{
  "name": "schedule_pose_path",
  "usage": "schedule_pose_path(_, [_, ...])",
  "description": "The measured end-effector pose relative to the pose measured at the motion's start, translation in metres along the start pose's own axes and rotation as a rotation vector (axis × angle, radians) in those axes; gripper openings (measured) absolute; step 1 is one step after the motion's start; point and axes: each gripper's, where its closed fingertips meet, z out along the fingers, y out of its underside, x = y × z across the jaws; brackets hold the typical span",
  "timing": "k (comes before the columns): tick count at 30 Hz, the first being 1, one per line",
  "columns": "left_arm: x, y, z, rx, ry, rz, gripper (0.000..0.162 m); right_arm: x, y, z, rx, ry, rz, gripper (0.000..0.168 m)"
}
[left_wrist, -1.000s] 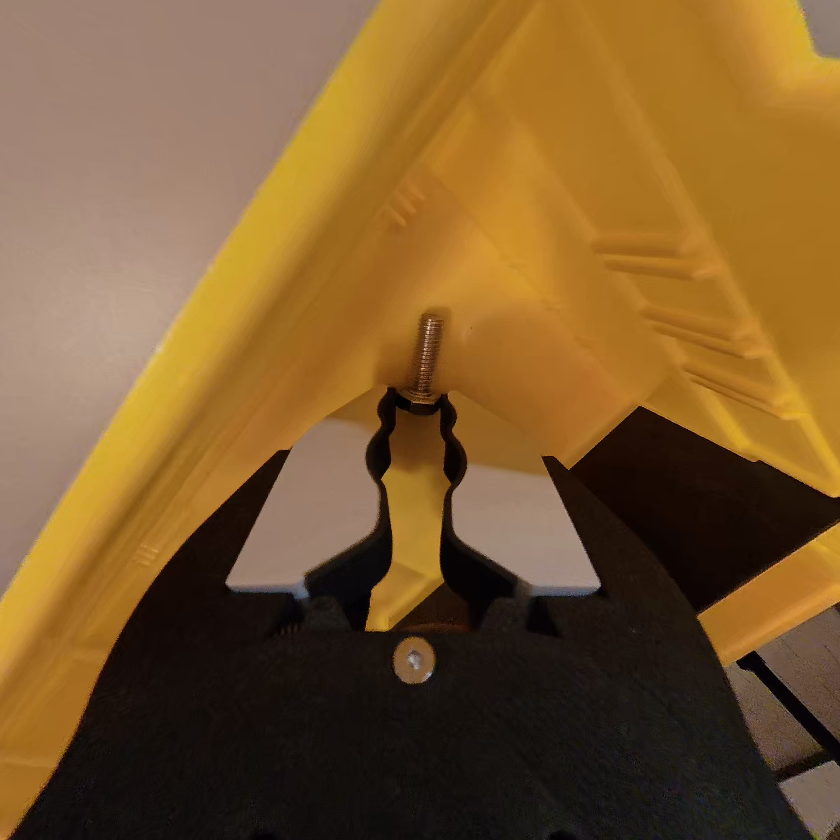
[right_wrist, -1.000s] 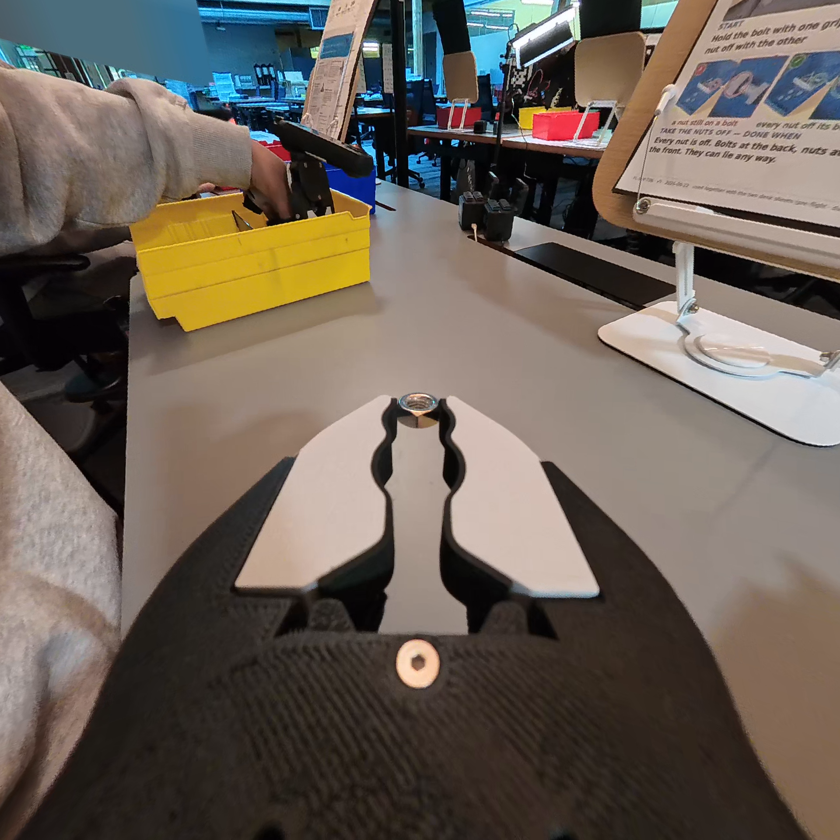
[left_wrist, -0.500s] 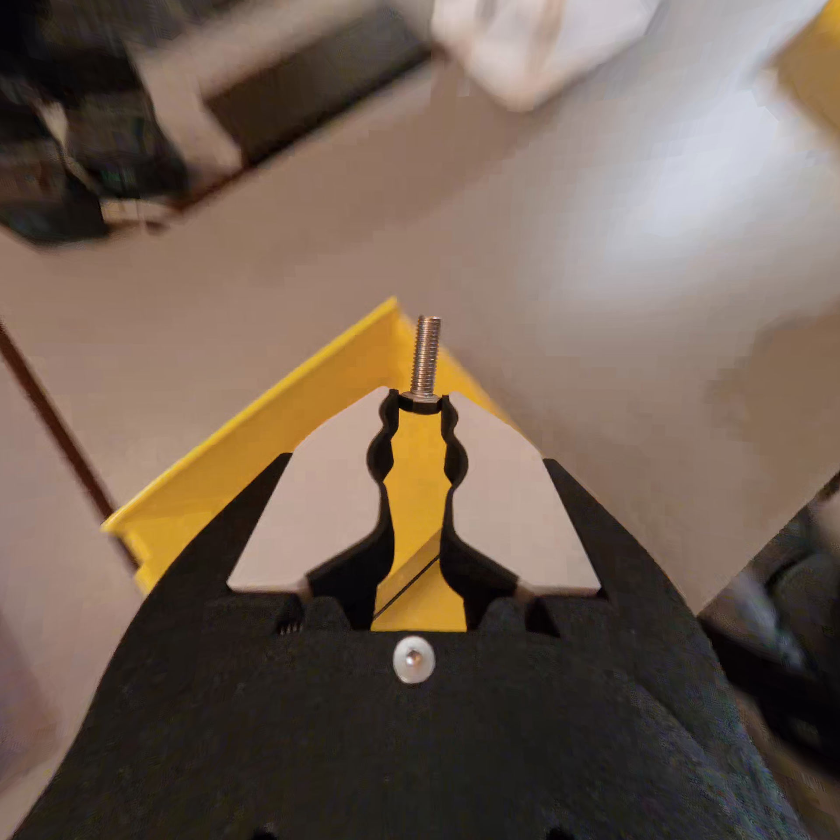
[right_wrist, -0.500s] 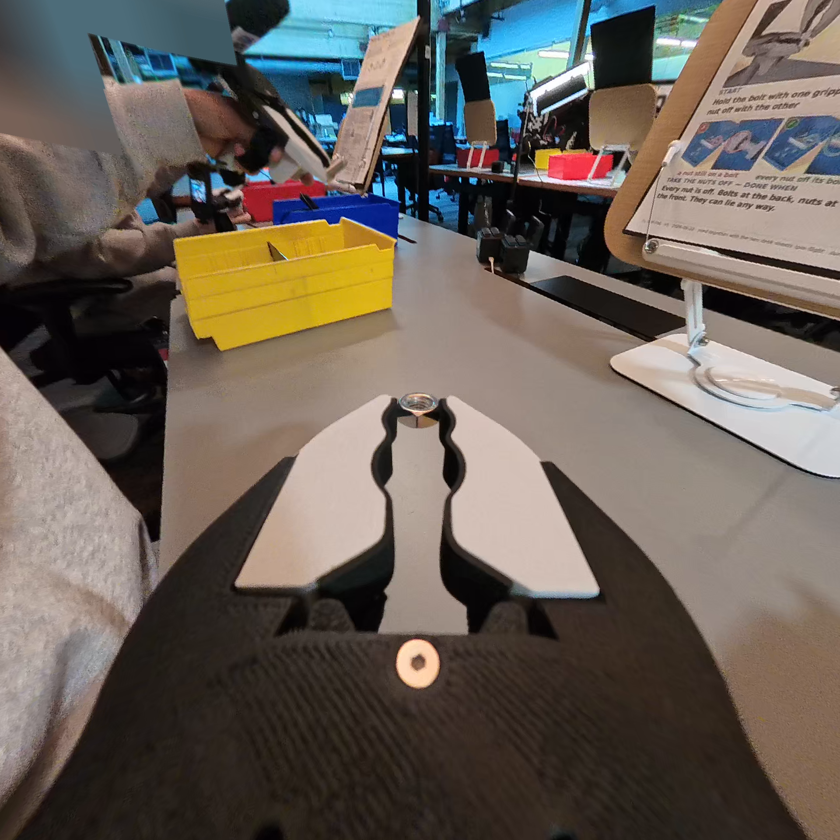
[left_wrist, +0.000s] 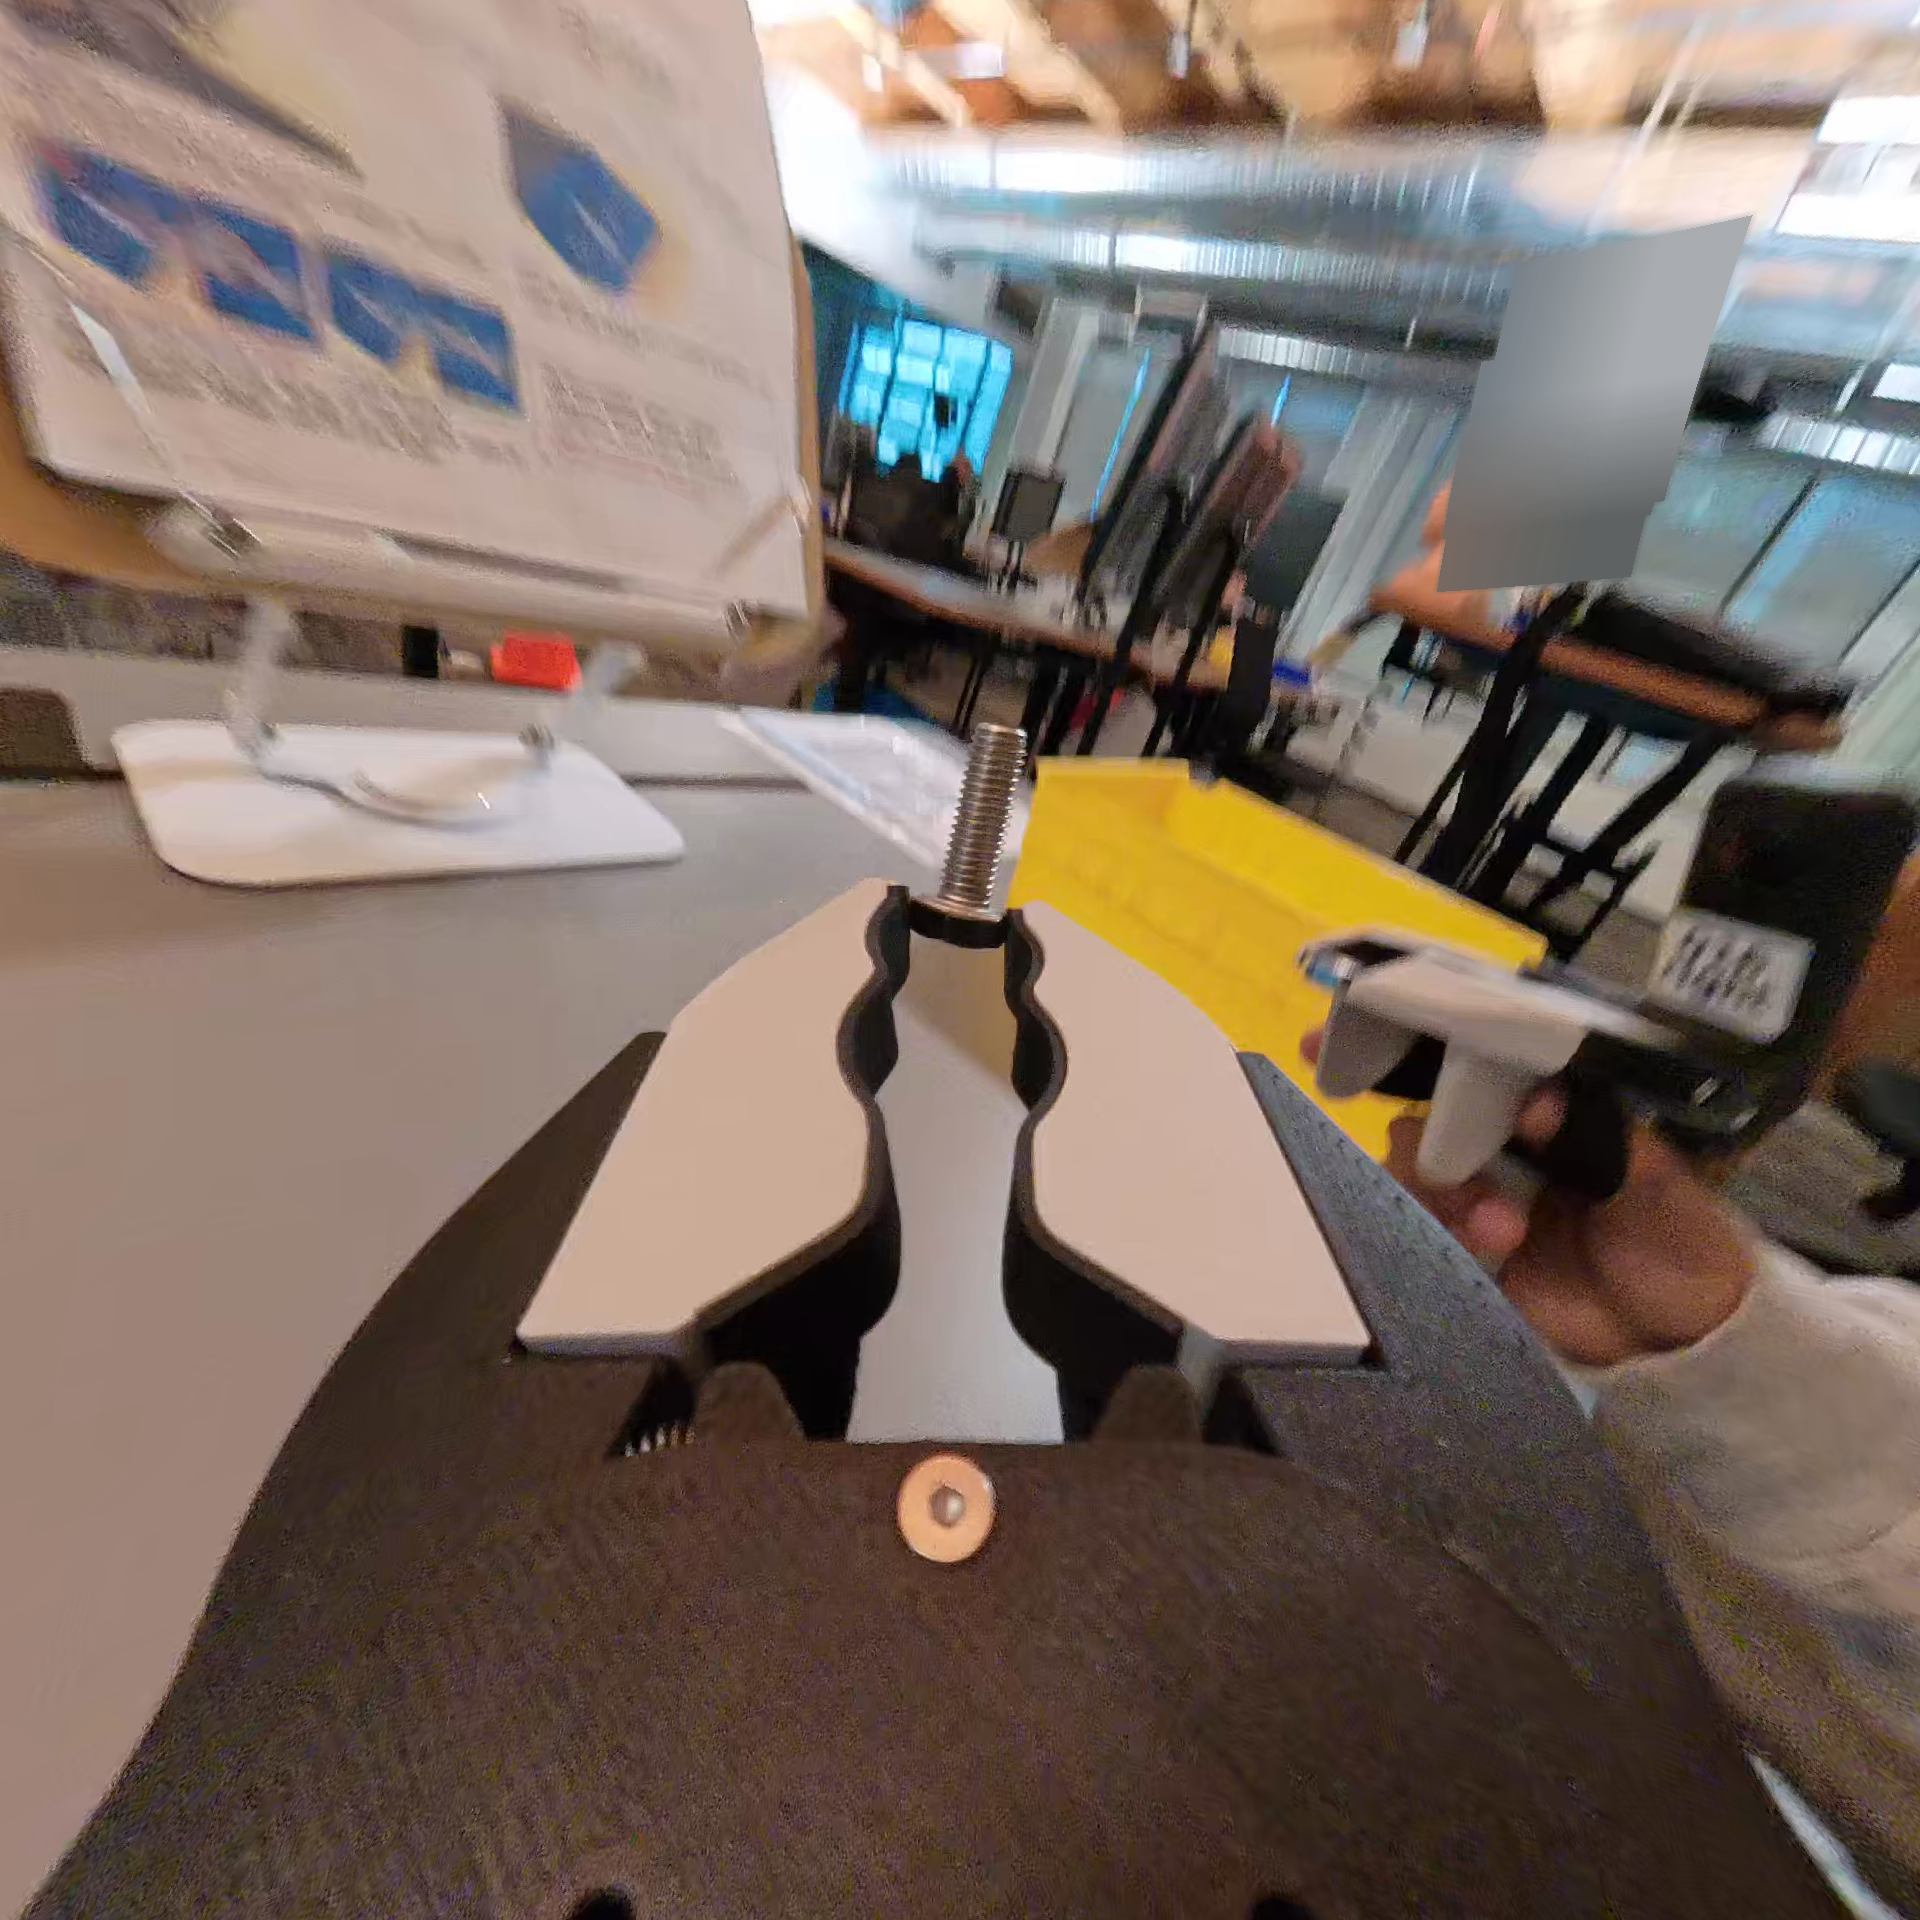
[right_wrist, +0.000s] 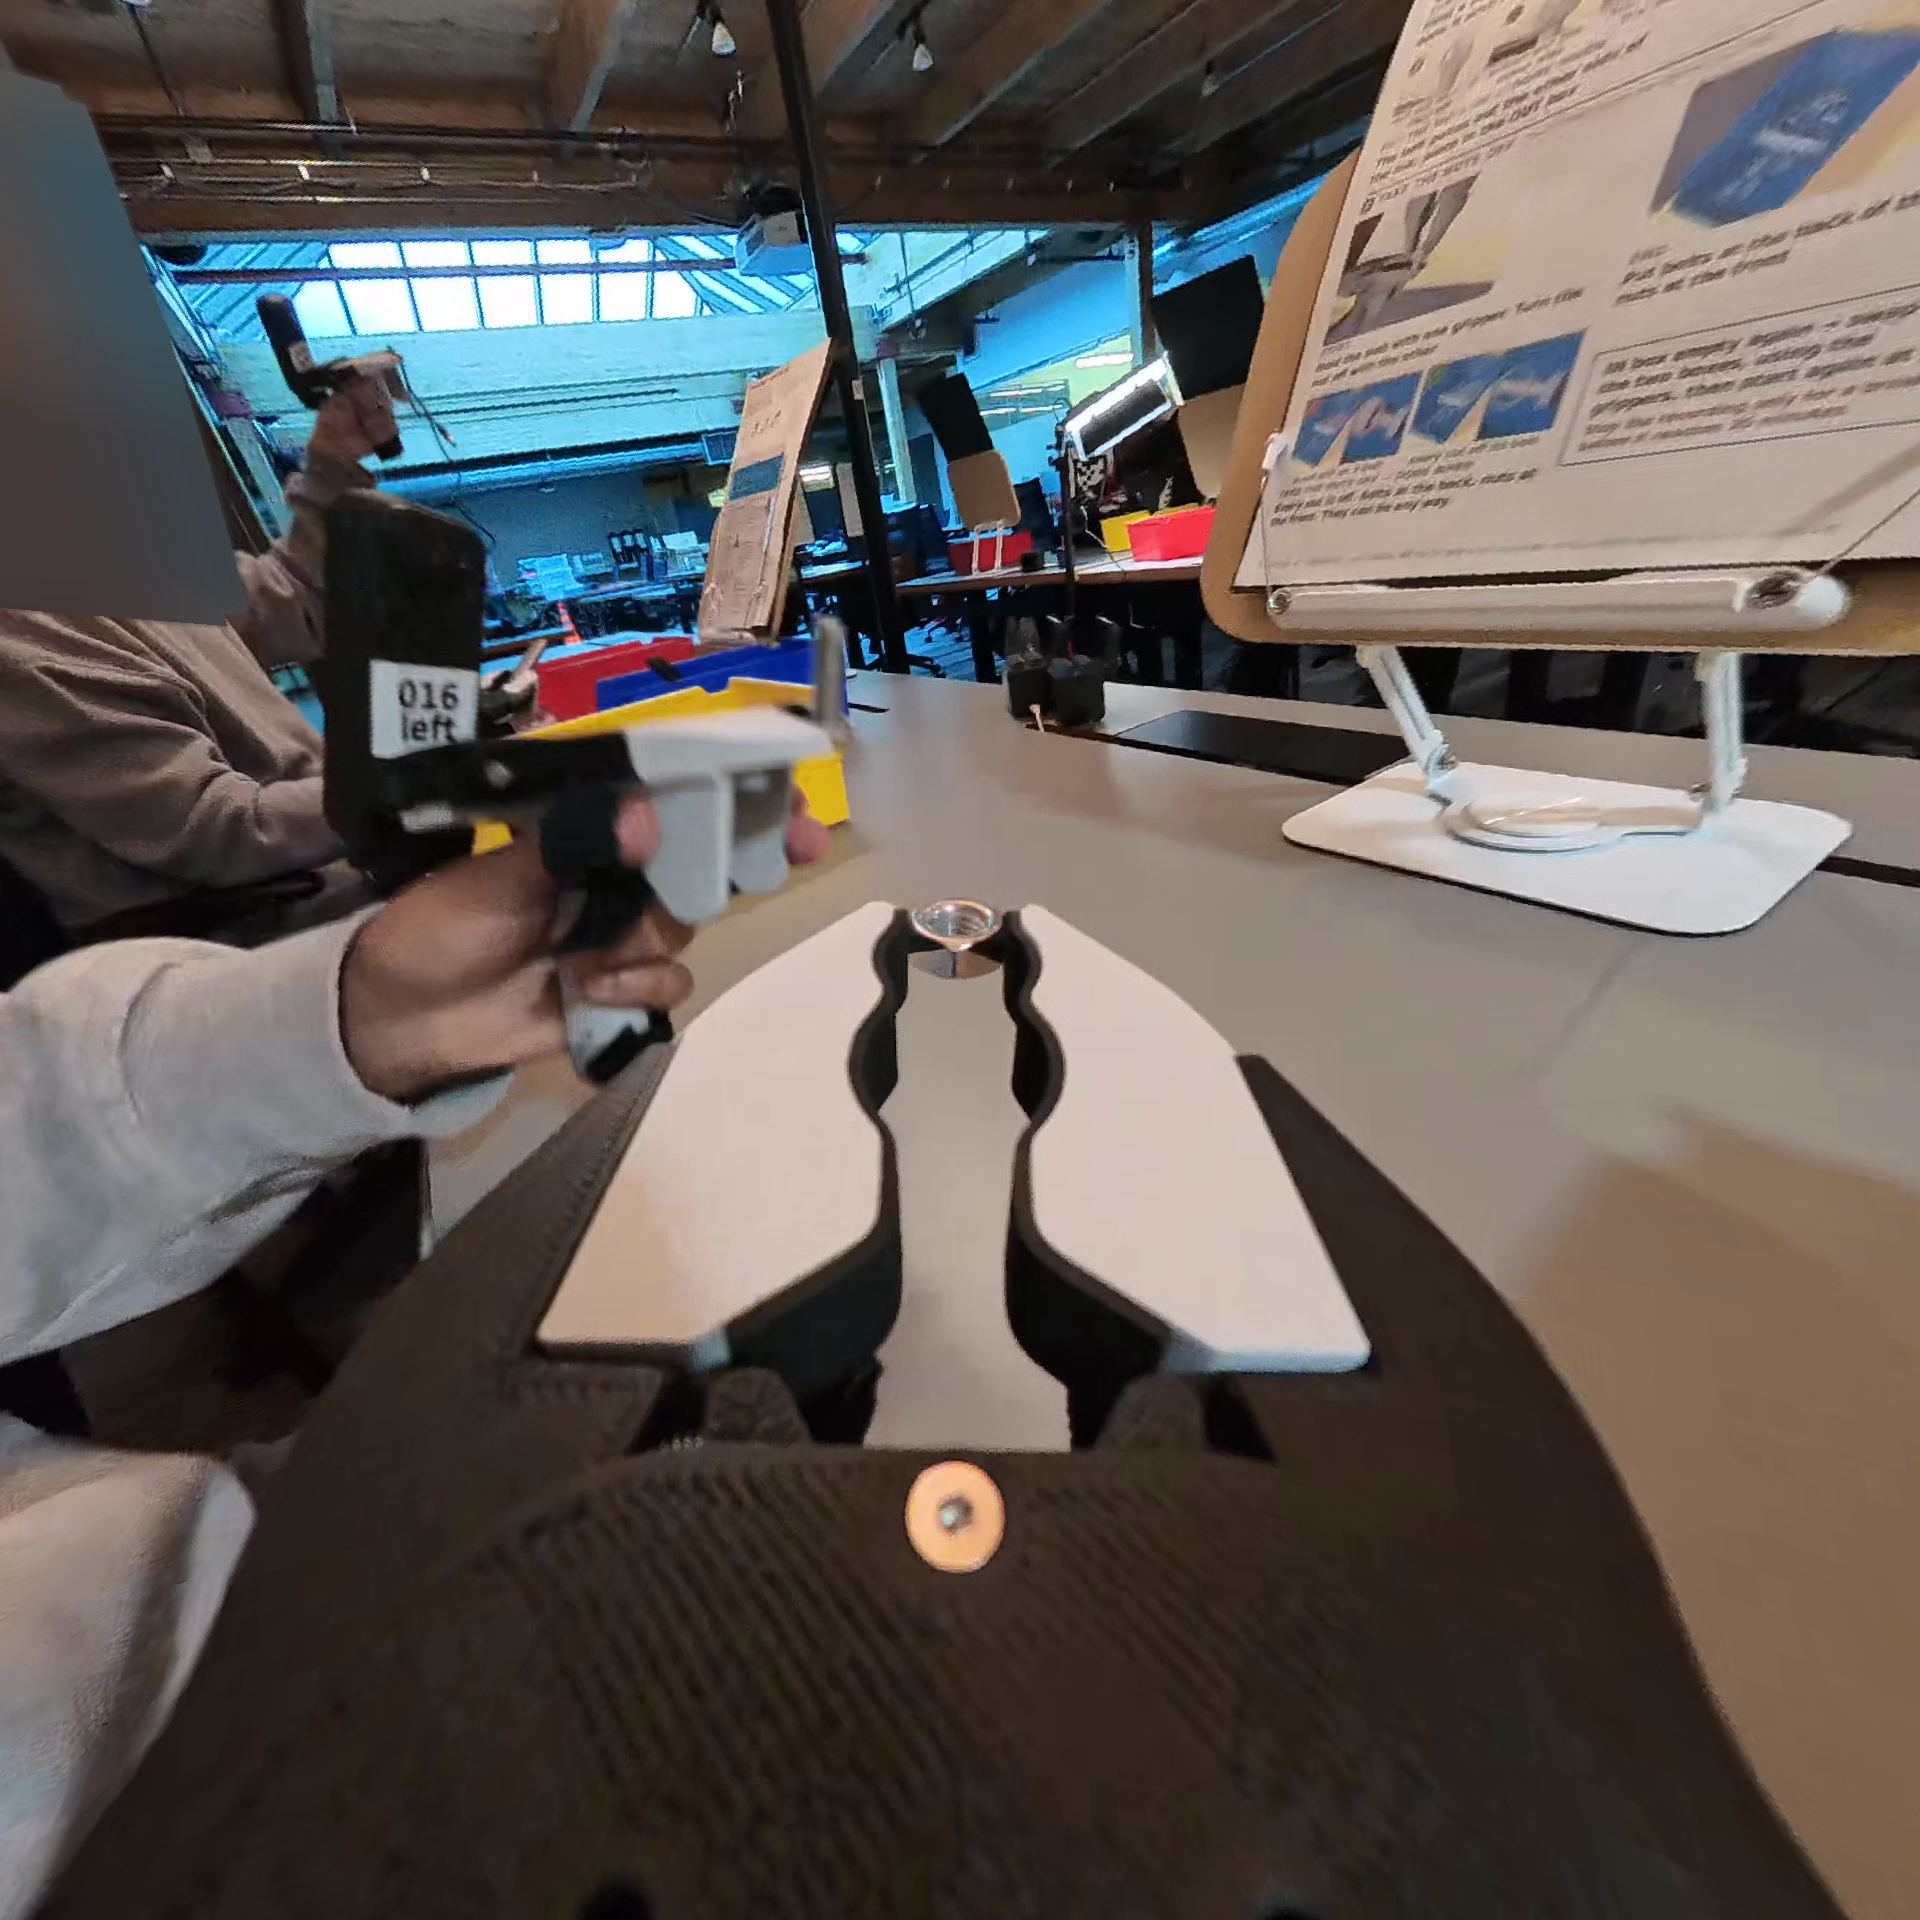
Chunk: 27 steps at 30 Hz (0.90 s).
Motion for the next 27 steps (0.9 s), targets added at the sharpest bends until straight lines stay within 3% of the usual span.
schedule_pose_path(3, [0.011,0.038,0.027,-0.074,-0.007,0.156,0.019,0.006,0.005,-0.009,-0.017,0.003,-0.028,0.018])
schedule_pose_path(6, [0.023,0.052,0.030,-0.079,0.065,0.097,0.018,0.013,0.007,-0.008,-0.034,0.024,-0.079,0.018])
schedule_pose_path(11, [0.041,0.044,0.013,0.011,0.242,-0.072,0.018,-0.006,0.005,0.004,-0.016,-0.046,-0.075,0.018])
schedule_pose_path(15, [0.038,0.042,0.007,0.039,0.275,-0.097,0.018,-0.023,0.001,0.014,-0.016,-0.076,-0.142,0.018])
schedule_pose_path(27, [0.047,0.060,-0.003,-0.040,0.315,-0.109,0.018,-0.034,0.004,0.043,-0.018,-0.170,-0.066,0.018])
